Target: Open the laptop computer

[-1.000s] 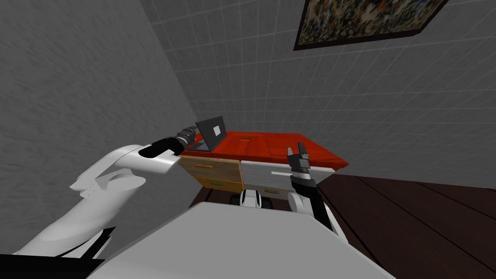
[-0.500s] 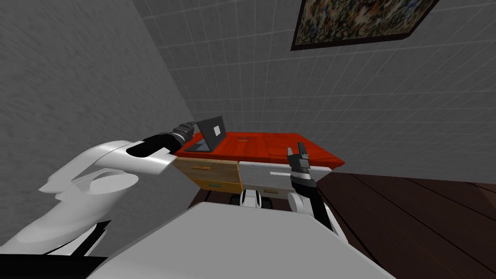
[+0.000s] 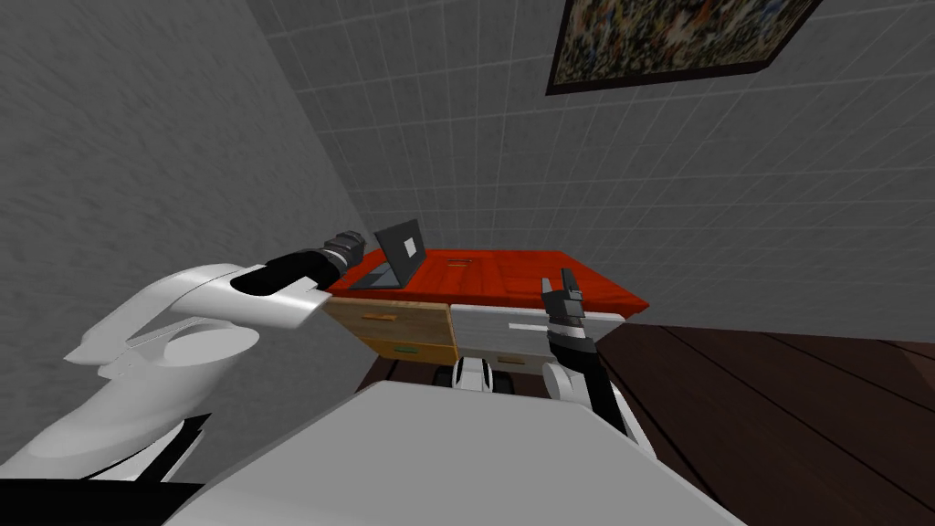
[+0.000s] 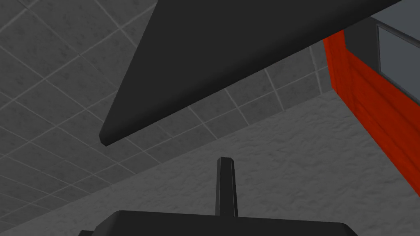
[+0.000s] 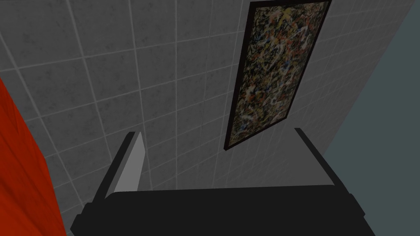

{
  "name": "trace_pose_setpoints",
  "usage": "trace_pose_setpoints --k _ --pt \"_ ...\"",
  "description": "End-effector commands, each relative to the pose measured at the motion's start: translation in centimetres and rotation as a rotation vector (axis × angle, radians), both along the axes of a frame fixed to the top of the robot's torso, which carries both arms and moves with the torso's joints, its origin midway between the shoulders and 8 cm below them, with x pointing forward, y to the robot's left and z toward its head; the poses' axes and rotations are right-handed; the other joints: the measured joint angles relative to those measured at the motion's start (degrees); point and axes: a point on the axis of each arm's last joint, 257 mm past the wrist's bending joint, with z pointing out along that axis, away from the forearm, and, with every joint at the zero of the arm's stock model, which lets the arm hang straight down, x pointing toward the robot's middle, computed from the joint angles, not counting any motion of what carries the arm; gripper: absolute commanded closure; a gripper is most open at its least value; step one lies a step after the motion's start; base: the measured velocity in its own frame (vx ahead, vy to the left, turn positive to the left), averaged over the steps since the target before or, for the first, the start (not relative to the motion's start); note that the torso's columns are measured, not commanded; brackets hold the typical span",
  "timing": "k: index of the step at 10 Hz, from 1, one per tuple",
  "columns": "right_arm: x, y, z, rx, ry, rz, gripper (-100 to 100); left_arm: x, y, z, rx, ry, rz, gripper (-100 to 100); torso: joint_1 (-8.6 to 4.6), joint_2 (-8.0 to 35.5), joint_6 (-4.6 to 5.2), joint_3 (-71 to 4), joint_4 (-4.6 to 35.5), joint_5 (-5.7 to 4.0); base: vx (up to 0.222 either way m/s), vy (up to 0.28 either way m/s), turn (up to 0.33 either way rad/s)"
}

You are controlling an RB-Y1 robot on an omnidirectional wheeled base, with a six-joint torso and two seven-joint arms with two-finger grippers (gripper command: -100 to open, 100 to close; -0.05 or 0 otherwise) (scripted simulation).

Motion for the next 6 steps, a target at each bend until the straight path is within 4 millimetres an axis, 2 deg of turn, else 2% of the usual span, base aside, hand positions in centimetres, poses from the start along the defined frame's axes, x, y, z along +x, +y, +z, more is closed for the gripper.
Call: trace_pose_setpoints --k 1,5,6 --pt "0.0 0.0 0.0 0.0 0.0 0.0 0 0.8 1.2 -1.2 -0.154 -0.01 0.008 100 0.06 0.02 -0.01 0.02 0.01 0.02 -0.055 0.099 -0.029" --pt "0.0 0.0 0.0 0.0 0.0 0.0 0 1.9 2.4 -2.8 -0.352 -0.023 0.014 100 -0.2 -0.1 0.0 -0.06 -0.03 -0.06 -0.048 0.089 -0.019" --pt "0.0 0.0 0.0 0.0 0.0 0.0 0 1.6 2.2 -2.5 -0.324 -0.021 0.013 100 -0.26 -0.1 0.0 -0.06 -0.02 -0.08 -0.018 0.03 -0.004"
